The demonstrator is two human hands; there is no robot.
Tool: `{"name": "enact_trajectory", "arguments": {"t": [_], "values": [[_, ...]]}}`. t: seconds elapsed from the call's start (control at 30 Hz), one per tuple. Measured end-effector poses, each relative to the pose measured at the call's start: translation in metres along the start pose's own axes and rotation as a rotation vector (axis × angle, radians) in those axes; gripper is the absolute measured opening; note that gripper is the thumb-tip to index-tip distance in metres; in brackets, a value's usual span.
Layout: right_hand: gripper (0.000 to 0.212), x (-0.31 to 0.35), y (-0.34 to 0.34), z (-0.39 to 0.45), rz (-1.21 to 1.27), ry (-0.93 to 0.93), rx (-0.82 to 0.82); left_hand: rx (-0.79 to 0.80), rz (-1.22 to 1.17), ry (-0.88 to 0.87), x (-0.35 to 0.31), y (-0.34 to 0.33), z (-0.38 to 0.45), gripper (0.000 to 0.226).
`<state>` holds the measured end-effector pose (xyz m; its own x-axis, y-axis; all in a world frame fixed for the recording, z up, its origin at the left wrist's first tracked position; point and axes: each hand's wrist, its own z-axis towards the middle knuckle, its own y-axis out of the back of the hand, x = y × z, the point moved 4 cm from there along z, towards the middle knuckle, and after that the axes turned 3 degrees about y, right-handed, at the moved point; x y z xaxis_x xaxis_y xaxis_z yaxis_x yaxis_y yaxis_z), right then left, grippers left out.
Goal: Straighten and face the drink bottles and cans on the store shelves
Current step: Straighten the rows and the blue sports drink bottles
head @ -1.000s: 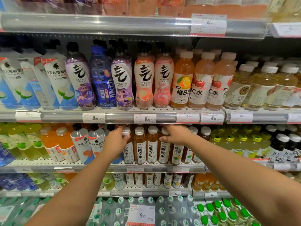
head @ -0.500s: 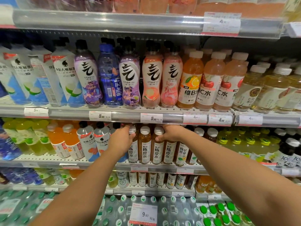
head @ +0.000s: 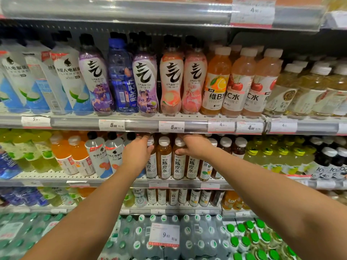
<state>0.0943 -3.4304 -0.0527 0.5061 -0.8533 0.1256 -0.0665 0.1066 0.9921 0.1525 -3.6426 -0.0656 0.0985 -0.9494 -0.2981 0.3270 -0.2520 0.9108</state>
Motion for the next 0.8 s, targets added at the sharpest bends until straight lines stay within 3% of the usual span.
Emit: {"name": "enact_trajectory", "arguments": {"t": [0.17,0.37,0.47,0.57,0.63,0.7,0.8], "values": [[0.065,0.016,0.005,-0.031,-0.194,0.015,-0.151,-0.052,0.016,-0.034,-0.001,0.003,-0.011,0.044],[0.071,0.022,-0.006,-0.074,-0.145,0.127,-0.255,-0.087,-0.112,-0.088,-0.013,0.008,-0.035,0.033],[0.062,0.021,0.002,-0.094,-0.068,0.168,-0.294,-0.097,-0.133,-0.154,-0.037,0.02,-0.048,0.025],[0.043,0.021,0.029,-0.114,-0.074,0.275,-0.452,-0.192,-0.139,-0.257,-0.06,0.043,-0.063,0.024],[0.043,0.015,0.053,-0.122,-0.082,0.254,-0.592,-0.232,-0.116,-0.297,-0.073,0.057,-0.068,0.038],[0.051,0.004,0.07,-0.125,-0.117,0.166,-0.613,-0.114,-0.008,-0.277,-0.086,0.062,-0.067,0.058],[0.064,-0.008,0.068,-0.126,-0.194,0.083,-0.432,0.105,0.145,-0.208,-0.098,0.058,-0.064,0.074]]}}
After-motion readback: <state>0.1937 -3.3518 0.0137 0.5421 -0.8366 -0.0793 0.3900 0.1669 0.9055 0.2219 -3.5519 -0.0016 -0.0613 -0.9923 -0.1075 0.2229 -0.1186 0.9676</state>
